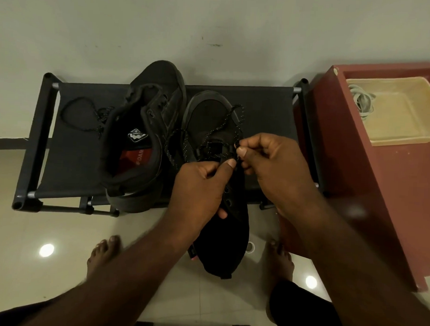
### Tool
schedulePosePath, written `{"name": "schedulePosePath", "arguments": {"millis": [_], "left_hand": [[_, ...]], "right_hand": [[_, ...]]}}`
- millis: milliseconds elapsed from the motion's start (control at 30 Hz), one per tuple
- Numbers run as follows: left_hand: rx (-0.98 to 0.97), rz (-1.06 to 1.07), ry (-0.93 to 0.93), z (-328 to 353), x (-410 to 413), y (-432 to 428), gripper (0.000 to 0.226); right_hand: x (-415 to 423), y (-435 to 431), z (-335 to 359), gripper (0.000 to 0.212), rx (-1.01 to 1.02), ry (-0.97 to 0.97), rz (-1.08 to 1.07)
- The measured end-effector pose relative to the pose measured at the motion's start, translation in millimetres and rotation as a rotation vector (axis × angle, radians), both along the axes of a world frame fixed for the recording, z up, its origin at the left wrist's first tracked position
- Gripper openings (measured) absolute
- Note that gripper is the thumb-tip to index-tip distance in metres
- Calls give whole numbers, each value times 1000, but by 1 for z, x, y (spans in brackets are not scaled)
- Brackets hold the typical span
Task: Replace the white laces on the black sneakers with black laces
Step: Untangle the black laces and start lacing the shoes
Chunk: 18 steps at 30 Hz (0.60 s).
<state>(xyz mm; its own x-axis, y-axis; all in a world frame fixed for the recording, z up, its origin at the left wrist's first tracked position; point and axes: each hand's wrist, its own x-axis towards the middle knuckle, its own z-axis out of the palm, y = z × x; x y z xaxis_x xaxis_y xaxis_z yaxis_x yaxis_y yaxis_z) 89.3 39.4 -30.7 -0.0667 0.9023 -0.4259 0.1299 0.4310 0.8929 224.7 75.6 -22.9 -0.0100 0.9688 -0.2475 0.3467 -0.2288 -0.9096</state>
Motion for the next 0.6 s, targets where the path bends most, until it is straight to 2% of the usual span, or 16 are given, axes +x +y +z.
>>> {"name": "schedulePosePath", "arguments": {"millis": [100, 200, 300, 367, 500, 600], "left_hand": [[29, -9, 29, 0, 1, 0, 36], [96, -36, 103, -2, 2, -1, 26], [288, -106, 381, -6, 2, -2, 23], [365, -129, 474, -6, 0, -2, 21], [421, -75, 439, -8, -4, -6, 11], [332, 71, 265, -8, -3, -12, 24]], "right_hand": [[-1, -2, 1, 11, 10, 23, -10], [-3, -2, 1, 9, -15, 71, -32], [-1, 0, 4, 9, -67, 121, -53], [3, 1, 6, 8, -119, 165, -48], [7, 2, 7, 5, -201, 229, -40], [5, 3, 6, 6, -234, 268, -51]]}}
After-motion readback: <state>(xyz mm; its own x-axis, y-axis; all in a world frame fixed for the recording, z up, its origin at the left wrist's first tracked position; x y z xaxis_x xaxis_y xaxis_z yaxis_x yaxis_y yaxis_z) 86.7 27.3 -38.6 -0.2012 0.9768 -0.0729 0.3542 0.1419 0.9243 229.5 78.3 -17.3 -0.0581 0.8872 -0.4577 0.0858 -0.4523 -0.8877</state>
